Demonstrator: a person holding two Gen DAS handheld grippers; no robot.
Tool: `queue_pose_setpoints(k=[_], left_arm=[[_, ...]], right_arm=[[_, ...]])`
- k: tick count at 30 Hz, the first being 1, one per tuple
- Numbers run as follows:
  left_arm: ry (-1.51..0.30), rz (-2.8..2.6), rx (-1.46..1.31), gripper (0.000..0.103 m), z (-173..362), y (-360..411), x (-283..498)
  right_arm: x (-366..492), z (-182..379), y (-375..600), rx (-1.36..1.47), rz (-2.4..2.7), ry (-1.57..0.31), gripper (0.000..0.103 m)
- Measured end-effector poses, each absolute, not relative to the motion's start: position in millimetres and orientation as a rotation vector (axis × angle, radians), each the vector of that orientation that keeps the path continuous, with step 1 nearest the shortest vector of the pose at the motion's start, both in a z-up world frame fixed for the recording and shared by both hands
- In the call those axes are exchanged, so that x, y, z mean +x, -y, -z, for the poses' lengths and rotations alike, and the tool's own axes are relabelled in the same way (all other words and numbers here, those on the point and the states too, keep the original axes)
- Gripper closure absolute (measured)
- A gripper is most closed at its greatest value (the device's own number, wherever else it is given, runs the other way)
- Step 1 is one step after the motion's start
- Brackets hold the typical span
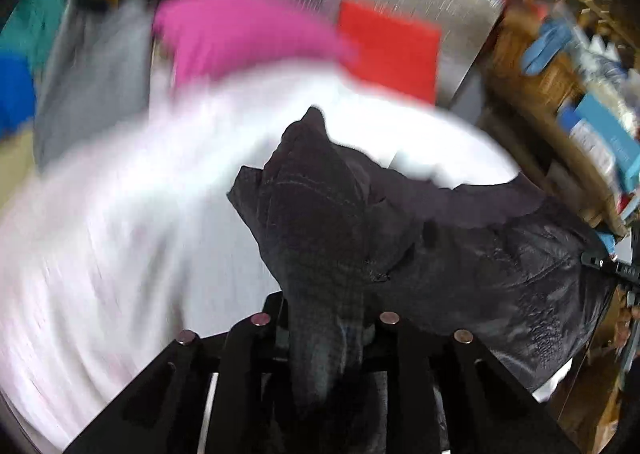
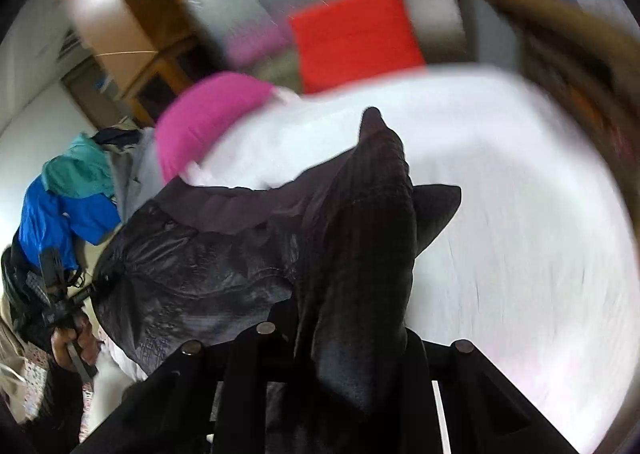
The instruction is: Fold large clothes
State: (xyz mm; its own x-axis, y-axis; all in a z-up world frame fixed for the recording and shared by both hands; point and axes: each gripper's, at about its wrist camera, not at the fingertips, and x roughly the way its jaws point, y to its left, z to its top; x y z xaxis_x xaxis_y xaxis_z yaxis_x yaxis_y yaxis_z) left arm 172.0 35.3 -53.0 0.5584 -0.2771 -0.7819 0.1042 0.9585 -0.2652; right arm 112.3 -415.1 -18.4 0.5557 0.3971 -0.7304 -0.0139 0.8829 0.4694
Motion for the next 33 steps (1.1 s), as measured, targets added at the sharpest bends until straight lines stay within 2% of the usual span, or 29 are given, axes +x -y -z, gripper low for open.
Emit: queue_pose_setpoints(k=[1, 2, 3, 4, 7, 11, 12, 14, 20, 21, 22, 23, 24, 26, 32, 33], left_arm=[[-1.015, 0.205, -0.194, 0.07, 70.1, -33.0, 172.3], [-1.068, 0.171, -0.197, 0.049, 97.9, -34.0, 172.1], [-1.029, 0.156, -0.228, 0.041, 105.3, -39.7, 166.2], [-1.015, 0.147, -0.253, 0.041, 101.9, -44.8, 161.6], [-1.043, 0.13, -0.224, 0.042, 75.1, -51.4, 158.1], [-0.896, 0.084, -0.067, 0.041, 31.3, -49.1, 147.0], [-0.879, 0.088, -0.052, 0.039, 25.4, -44.7, 147.8], [-0.883, 0.107, -0.013, 0.036, 25.9, -30.2, 164.5], [-0.946, 0.054, 0.08, 0.036, 54.1, -2.4, 216.6], [-0.949, 0.041, 0.075, 0.036, 55.8, -2.6, 224.1], [-0.951, 0.036, 0.072, 0.036, 58.8, -4.5, 226.0], [-0.957, 0.026, 0.076, 0.036, 63.1, -4.5, 233.2], [-0.966, 0.015, 0.087, 0.04, 66.2, -3.4, 237.6], [-1.008, -0.005, 0.093, 0.051, 81.7, -4.7, 245.4], [-1.01, -0.042, 0.072, 0.05, 93.7, -5.8, 246.7], [-1.009, -0.048, 0.077, 0.049, 91.7, -5.1, 245.7]], right_arm=[[108.1, 53.8, 418.0, 0.475, -0.221, -1.039, 0.068], [105.0, 80.3, 420.2, 0.489, -0.185, -1.093, 0.061], [99.0, 99.5, 424.7, 0.52, -0.167, -1.094, 0.038], [90.1, 106.1, 433.9, 0.6, -0.173, -1.041, 0.033], [81.5, 93.0, 446.3, 0.634, -0.141, -1.003, 0.031], [79.0, 45.2, 455.6, 0.546, -0.081, -0.871, 0.03], [89.5, 36.2, 457.9, 0.53, -0.088, -0.853, 0.027], [105.5, 32.1, 455.2, 0.484, -0.105, -0.854, 0.024], [162.1, 50.7, 441.0, 0.355, -0.07, -0.963, 0.024], [164.7, 55.1, 446.9, 0.364, -0.073, -0.973, 0.025], [170.8, 57.7, 444.8, 0.366, -0.084, -0.978, 0.03], [179.2, 60.9, 439.5, 0.353, -0.099, -0.997, 0.043], [184.0, 65.3, 436.8, 0.327, -0.095, -1.03, 0.08], [189.0, 72.8, 432.6, 0.286, -0.079, -1.056, 0.087], [193.7, 83.4, 432.5, 0.277, -0.003, -1.051, 0.086], [191.7, 80.9, 431.5, 0.273, 0.018, -1.04, 0.079]])
